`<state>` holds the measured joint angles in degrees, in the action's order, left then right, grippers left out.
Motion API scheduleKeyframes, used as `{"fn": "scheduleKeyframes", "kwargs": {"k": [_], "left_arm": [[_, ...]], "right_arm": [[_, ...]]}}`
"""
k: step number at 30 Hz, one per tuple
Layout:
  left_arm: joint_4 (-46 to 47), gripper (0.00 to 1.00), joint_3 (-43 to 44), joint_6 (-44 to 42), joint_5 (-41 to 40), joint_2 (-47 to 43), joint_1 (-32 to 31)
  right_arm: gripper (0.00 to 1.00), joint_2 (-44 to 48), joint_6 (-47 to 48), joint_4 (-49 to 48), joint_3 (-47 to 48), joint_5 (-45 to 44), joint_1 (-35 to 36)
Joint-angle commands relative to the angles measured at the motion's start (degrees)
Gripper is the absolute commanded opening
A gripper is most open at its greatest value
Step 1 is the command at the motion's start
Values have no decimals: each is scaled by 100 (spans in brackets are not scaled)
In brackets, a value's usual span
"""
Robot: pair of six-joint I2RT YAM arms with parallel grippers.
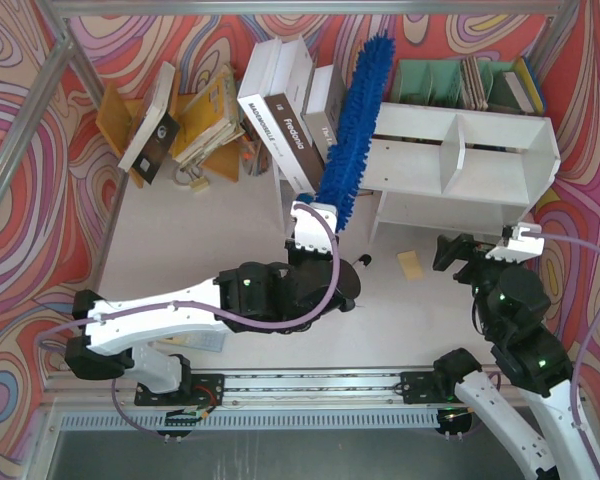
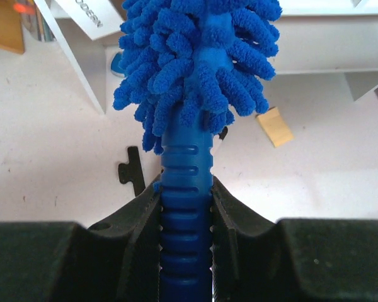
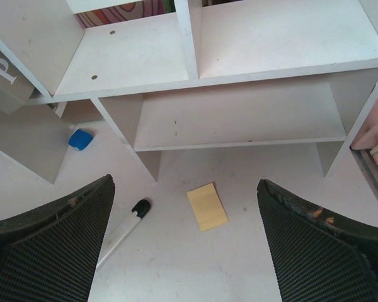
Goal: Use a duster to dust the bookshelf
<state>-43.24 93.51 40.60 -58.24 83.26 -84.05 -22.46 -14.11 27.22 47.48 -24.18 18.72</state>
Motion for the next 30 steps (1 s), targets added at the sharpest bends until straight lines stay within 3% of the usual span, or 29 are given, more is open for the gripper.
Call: {"fn": "scheduleKeyframes", "kwargs": {"k": [1,16,30], "left_arm": [[-268,0,-145,569,-28,86,47],[709,0,301,-758,-410,-216,55],[665,0,-539,-133,-315,-671,55]], "right_arm": [[84,85,144,-299,-34,-13,-18],[84,207,106,-375,-130,-128,-20],[84,241,102,-407,-183,-218,-23]]}}
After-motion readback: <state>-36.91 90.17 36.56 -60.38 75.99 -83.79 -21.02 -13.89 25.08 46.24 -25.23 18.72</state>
